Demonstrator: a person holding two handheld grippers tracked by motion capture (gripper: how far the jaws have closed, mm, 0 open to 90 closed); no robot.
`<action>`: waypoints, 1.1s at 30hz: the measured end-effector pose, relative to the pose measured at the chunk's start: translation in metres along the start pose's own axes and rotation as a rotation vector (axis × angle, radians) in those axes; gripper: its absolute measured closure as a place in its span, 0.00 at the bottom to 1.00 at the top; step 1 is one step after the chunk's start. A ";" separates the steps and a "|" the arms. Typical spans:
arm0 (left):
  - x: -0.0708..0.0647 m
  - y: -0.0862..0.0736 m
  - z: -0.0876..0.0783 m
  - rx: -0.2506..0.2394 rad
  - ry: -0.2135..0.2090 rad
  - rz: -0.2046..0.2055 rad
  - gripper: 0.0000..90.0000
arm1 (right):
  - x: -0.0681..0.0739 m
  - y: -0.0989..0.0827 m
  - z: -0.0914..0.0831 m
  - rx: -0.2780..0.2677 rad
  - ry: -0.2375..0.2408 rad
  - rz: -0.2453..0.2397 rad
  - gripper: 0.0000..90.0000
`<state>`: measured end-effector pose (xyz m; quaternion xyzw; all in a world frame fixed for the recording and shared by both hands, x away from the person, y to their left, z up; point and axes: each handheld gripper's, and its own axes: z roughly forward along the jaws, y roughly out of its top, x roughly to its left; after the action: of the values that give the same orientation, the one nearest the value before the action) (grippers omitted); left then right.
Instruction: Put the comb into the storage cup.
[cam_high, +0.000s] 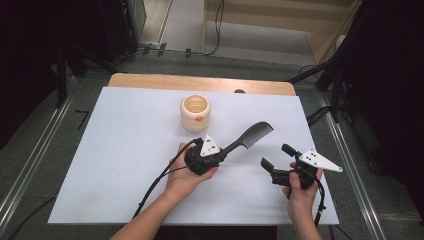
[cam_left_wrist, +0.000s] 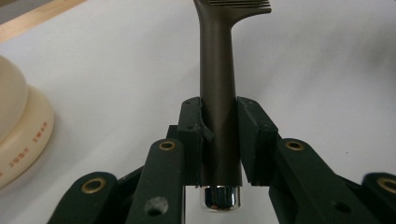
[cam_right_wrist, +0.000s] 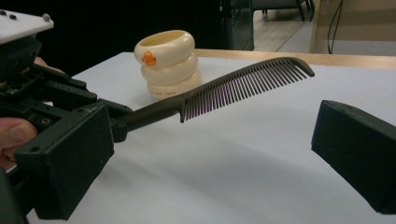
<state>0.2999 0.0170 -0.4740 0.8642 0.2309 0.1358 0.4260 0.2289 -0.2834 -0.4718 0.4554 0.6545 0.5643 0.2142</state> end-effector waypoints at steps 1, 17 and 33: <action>0.001 -0.002 -0.002 -0.004 0.003 -0.003 0.81 | 0.001 0.001 0.002 0.002 0.002 -0.001 0.00; 0.013 -0.027 -0.041 -0.082 0.053 -0.060 0.81 | 0.025 0.010 0.035 0.030 0.051 0.008 0.00; 0.010 -0.052 -0.070 -0.168 0.134 -0.059 0.81 | 0.047 0.025 0.069 0.031 0.150 0.079 0.00</action>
<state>0.2628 0.0971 -0.4731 0.8073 0.2719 0.1998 0.4842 0.2690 -0.2077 -0.4555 0.4406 0.6589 0.5945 0.1350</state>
